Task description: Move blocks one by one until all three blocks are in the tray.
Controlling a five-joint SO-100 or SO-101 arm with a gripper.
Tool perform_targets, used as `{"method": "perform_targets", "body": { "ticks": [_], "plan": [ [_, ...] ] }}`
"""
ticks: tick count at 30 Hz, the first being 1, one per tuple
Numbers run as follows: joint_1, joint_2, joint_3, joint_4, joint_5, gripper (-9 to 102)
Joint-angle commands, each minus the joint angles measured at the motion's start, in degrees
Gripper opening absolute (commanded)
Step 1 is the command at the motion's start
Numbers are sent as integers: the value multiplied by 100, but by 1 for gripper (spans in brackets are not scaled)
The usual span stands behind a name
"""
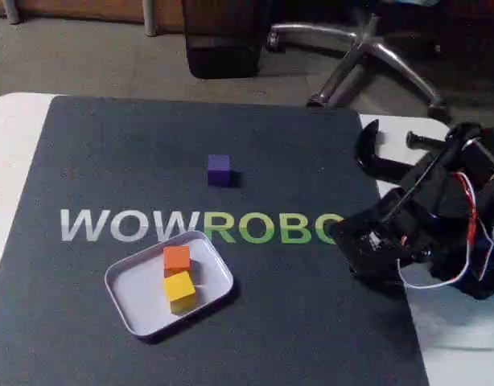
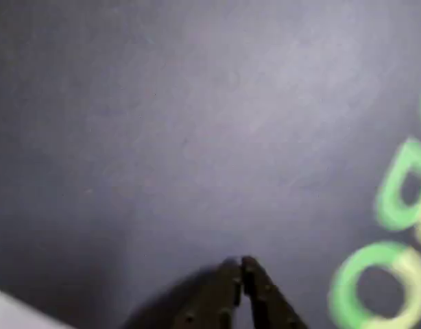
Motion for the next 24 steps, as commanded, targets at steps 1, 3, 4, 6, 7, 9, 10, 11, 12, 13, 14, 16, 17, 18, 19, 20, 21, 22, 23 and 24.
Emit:
{"method": "perform_targets", "body": {
  "ticks": [1, 3, 4, 6, 7, 9, 10, 11, 12, 13, 14, 16, 17, 18, 19, 20, 21, 22, 23, 24],
  "plan": [
    [431, -18, -35, -439, -369, -8],
    [844, -18, -35, -1081, -325, -8],
    [1011, -18, -35, -1345, -343, -8],
    [1362, -18, -35, -1775, -413, -8],
    [1529, -18, -35, -1898, -606, -8],
    [1863, -26, -35, -2145, -1002, -8],
    [1978, -26, -79, -2355, -914, -8],
    [2101, -26, -193, -2364, -905, -8],
    [2197, -26, -334, -2294, -888, -8],
    [2259, -26, -510, -2171, -853, -8],
    [2312, -26, -729, -1934, -809, -8],
    [2373, -26, -1354, -1178, -712, -8],
    [2382, -53, -1705, -809, -615, -8],
    [2382, -202, -2118, -466, -501, -8],
    [2373, -475, -2584, -149, -352, -8],
    [2373, -835, -3076, 167, -220, -8],
    [2373, -1301, -3630, 448, -70, -8],
    [2355, -1837, -4192, 686, 123, -8],
    [2329, -2399, -4720, 870, 316, -8],
    [2285, -2927, -5221, 1011, 536, -8]
  ]
}}
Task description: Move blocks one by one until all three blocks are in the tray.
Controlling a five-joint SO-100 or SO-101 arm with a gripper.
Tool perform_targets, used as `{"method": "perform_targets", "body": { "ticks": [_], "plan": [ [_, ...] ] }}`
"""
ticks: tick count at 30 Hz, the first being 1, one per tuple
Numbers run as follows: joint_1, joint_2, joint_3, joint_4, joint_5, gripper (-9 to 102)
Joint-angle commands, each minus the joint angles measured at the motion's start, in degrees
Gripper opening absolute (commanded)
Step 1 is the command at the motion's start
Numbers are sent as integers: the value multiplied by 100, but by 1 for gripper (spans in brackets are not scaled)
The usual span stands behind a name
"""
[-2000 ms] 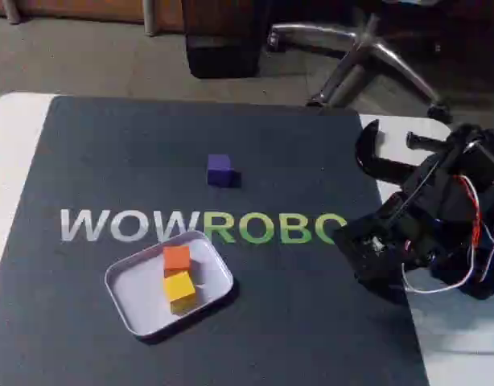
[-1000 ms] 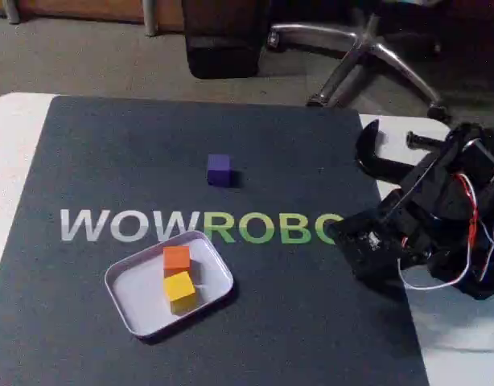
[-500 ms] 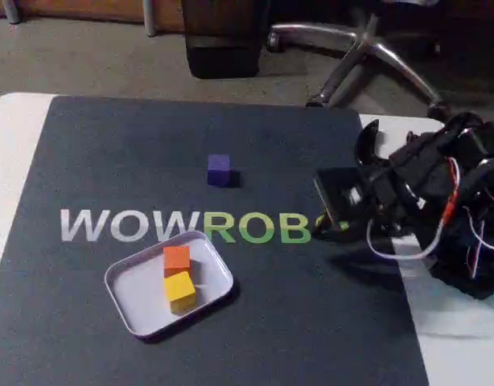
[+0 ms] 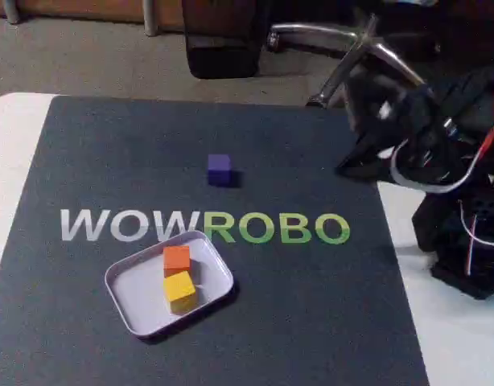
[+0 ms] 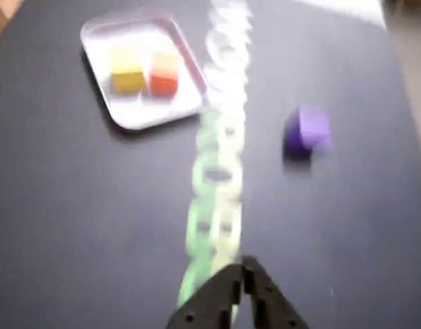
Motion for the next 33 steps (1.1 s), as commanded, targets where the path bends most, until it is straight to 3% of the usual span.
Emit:
{"method": "perform_targets", "body": {
  "ticks": [1, 6, 12, 29, 33],
  "plan": [
    [-88, -1863, -2153, 571, 677, -8],
    [-378, -4122, -4131, 756, 1890, -8],
    [-132, -6469, -5546, 659, 2373, -8],
    [1134, -8455, -5889, -1125, 1538, -5],
    [1459, -8745, -5924, -1222, 1107, -5]
  ]
}}
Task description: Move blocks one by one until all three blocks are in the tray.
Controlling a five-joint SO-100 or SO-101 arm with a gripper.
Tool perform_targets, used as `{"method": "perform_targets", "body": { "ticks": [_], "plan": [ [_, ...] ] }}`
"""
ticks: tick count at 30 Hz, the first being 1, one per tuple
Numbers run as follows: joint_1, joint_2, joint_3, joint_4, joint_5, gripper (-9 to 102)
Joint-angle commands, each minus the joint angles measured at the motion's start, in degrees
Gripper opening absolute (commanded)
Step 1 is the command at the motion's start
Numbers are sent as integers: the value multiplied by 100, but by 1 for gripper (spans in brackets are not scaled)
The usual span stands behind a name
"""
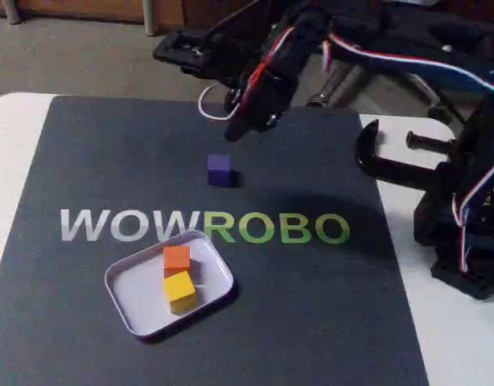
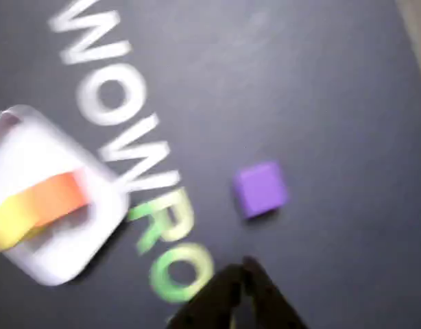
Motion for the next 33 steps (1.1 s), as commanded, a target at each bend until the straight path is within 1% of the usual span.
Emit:
{"method": "perform_targets", "body": {
  "ticks": [1, 7, 14, 19, 33],
  "plan": [
    [246, -18, -229, -79, -352, -5],
    [272, -132, -149, -220, -659, -2],
    [404, -562, -141, -369, -1415, 2],
    [413, -826, -202, -615, -1635, 5],
    [633, -1002, -105, -703, -2347, 17]
  ]
}}
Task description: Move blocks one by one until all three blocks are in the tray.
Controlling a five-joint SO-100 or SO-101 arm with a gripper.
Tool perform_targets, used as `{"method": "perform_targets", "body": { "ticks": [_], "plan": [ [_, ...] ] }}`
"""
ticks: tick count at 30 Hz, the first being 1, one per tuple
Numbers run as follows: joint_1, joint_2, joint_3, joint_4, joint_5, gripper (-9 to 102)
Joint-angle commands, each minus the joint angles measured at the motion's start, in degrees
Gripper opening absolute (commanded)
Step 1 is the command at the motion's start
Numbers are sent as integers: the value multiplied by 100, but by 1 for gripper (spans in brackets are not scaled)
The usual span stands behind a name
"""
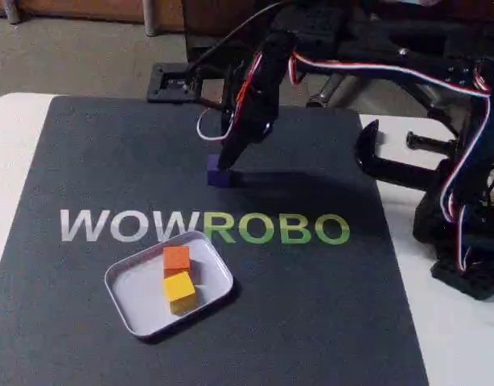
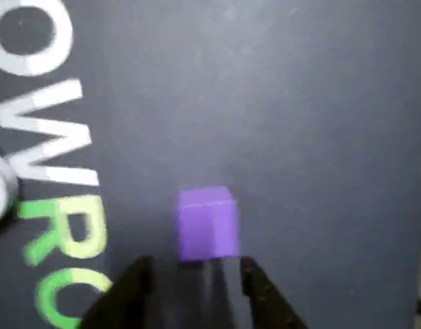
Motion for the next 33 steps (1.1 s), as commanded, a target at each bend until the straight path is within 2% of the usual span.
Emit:
{"method": "perform_targets", "body": {
  "ticks": [1, 33],
  "plan": [
    [79, 35, -97, -62, -132, 17],
    [105, -729, -149, -606, -642, 17]
  ]
}}
